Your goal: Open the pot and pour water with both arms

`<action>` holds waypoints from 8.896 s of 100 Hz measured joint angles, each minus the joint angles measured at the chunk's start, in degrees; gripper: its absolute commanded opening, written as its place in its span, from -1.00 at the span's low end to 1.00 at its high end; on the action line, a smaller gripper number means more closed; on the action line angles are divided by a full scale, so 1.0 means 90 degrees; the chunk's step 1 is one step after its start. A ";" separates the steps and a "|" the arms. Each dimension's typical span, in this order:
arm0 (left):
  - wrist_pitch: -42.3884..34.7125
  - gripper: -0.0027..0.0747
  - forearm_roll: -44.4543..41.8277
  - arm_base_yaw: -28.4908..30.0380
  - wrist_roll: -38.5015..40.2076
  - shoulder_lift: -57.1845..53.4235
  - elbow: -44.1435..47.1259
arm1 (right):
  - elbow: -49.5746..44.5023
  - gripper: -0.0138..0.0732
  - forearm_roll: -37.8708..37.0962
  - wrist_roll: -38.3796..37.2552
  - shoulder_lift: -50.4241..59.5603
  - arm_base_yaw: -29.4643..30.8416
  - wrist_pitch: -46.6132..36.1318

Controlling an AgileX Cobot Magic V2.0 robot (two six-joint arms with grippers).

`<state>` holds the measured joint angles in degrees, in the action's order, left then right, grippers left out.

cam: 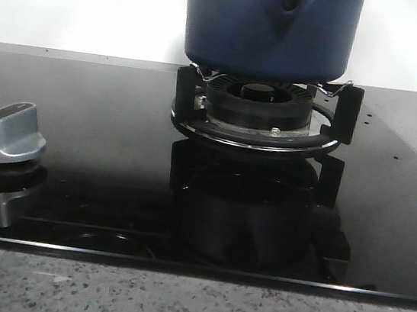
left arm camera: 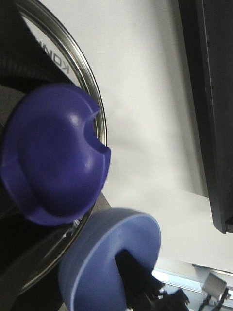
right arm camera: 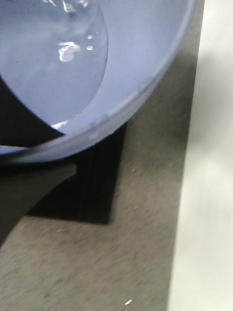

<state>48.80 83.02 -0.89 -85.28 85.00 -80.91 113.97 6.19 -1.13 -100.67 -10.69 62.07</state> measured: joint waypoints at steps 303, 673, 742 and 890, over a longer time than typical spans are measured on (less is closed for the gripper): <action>-0.0024 -0.25 -0.0009 0.0000 0.0000 0.0000 0.0000 | -0.6392 -0.79 -0.0928 0.0447 0.1290 -0.0760 -1.3672; -0.0347 -0.25 0.0813 -0.2547 -0.1337 0.1526 -0.0529 | -0.4948 0.46 0.0110 0.0469 0.3444 0.3297 -0.0964; -0.0020 -0.25 0.0708 -0.2547 -0.1296 0.1905 -0.0717 | -0.4948 0.46 0.0122 0.0469 0.3444 0.3297 -0.0956; 0.0333 0.45 0.0925 -0.2017 -0.1027 0.1383 -0.0752 | -0.4976 0.46 0.0136 0.0484 0.3444 0.3297 -0.0956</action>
<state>51.80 91.35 -19.04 -94.53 97.45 -87.68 69.19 7.41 3.22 -69.67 18.98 53.47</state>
